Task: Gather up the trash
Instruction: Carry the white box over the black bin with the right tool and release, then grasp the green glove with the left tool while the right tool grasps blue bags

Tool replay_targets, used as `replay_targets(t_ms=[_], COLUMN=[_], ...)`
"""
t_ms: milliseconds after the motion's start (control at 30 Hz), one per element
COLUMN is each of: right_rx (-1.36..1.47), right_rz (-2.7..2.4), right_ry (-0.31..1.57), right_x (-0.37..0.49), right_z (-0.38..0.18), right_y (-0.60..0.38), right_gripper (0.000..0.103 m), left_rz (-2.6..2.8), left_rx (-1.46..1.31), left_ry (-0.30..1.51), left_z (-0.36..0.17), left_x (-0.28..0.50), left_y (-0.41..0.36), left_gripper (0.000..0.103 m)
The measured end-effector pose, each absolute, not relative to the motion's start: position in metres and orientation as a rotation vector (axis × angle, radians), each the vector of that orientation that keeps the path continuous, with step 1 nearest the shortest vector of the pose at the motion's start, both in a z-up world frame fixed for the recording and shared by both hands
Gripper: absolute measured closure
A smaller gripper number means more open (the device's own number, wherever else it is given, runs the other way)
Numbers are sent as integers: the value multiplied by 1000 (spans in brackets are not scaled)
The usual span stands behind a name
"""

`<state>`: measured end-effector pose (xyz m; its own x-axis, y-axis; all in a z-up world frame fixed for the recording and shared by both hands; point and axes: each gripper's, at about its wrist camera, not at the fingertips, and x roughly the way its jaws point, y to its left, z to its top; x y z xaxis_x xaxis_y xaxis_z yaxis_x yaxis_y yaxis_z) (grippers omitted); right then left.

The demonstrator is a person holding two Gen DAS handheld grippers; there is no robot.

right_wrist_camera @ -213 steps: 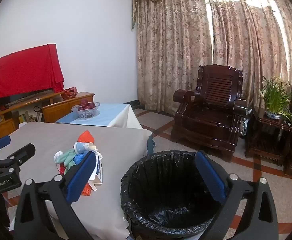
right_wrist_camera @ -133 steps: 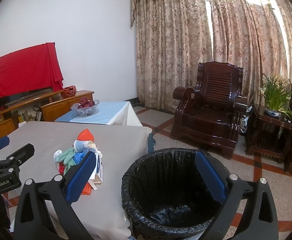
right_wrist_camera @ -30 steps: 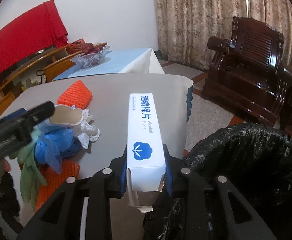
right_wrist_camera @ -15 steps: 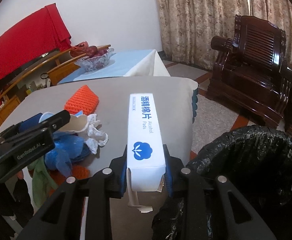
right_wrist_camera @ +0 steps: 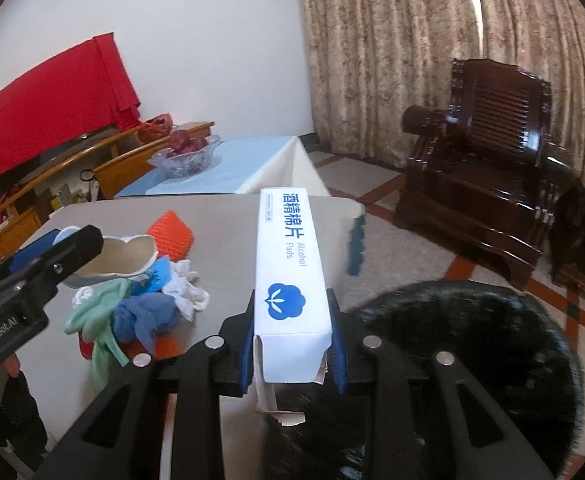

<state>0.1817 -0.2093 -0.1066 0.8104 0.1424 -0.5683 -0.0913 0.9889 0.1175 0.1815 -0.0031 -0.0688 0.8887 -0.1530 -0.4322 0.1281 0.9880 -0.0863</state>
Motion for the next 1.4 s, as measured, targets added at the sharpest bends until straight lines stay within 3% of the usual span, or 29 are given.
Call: replay_targets(t_ms=[567, 633, 667, 900, 1400], right_rx=[107, 106, 103, 109, 78], right_rz=[-163, -186, -198, -216, 119], right_ry=[716, 725, 723, 678, 557], right_x=[129, 128, 127, 129, 180], right_z=[-136, -138, -138, -132, -109], right_y=[-327, -334, -335, -333, -186], right_gripper=[71, 51, 47, 12, 7], left_rz=[-463, -481, -484, -433, -12], left_rx=[-32, -35, -40, -54, 7], left_ry=[607, 632, 635, 625, 521], left_z=[-115, -122, -123, -122, -95], left_x=[187, 190, 189, 192, 176], left_y=[-145, -149, -147, -127, 41], left_gripper=[28, 19, 15, 13, 12])
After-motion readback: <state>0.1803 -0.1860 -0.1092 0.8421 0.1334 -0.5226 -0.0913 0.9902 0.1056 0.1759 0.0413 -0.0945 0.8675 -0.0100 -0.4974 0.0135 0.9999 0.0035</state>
